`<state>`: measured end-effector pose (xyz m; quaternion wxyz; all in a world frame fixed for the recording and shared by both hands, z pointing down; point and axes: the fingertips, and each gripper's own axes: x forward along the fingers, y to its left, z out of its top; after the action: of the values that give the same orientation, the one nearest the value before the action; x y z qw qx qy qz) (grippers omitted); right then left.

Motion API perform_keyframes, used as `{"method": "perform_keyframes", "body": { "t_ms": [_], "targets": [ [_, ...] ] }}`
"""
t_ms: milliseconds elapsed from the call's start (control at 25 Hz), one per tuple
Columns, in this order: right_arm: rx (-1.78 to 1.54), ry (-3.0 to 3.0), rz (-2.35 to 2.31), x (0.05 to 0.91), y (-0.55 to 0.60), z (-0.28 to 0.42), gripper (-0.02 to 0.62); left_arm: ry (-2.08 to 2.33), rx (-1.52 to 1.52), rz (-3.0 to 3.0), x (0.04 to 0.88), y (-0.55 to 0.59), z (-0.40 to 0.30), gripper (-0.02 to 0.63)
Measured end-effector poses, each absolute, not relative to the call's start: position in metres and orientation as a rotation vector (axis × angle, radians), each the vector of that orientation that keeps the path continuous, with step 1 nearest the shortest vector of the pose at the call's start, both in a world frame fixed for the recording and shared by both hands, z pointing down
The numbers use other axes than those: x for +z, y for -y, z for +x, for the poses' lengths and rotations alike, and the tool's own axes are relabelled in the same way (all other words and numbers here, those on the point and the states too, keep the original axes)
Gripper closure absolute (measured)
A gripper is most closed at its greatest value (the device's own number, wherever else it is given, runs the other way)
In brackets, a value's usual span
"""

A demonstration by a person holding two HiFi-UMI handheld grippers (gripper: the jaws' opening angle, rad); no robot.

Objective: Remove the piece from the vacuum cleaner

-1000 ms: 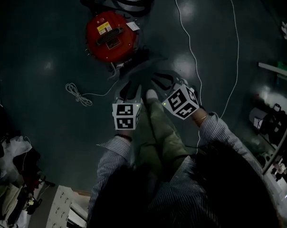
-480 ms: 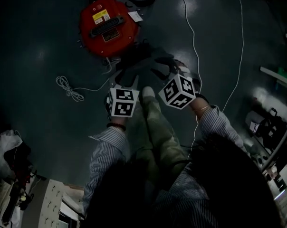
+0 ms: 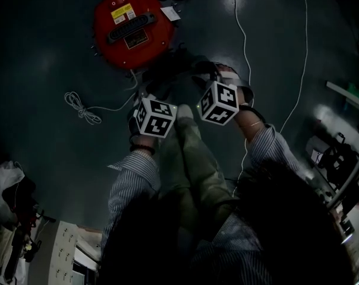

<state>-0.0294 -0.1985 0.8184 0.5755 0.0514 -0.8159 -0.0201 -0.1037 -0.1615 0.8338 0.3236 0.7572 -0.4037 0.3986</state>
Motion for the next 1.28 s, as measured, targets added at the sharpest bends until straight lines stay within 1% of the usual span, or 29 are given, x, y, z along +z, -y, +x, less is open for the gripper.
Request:
{"method": "perform_keyframes", "body": {
  "t_ms": [80,200,400,520,640,880,1280],
  "targets": [
    [-0.027,1.9,0.125,0.825,0.199,-0.029,0.449,1.071,1.044,1.989,0.836,0.164,-0.106,0.397],
    [-0.018,1.887,0.139,0.83,0.2,-0.03,0.455,1.079,1.05,1.995,0.838,0.166,-0.109,0.451],
    [0.007,1.871,0.144,0.831,0.2,-0.031,0.536,1.056,1.091,2.014,0.84,0.163,-0.109,0.497],
    [0.068,1.872,0.165,0.831,0.199,-0.032,0.563,1.037,1.114,2.033,0.84,0.16,-0.106,0.561],
    [0.106,1.877,0.19,0.831,0.199,-0.032,0.575,1.022,1.101,2.033,0.841,0.158,-0.103,0.574],
    [0.18,1.873,0.193,0.829,0.191,-0.028,0.577,1.012,1.09,2.023,0.839,0.154,-0.103,0.575],
    [0.183,1.873,0.202,0.826,0.179,-0.022,0.577,1.017,1.063,1.982,0.836,0.138,-0.093,0.578]
  ]
}}
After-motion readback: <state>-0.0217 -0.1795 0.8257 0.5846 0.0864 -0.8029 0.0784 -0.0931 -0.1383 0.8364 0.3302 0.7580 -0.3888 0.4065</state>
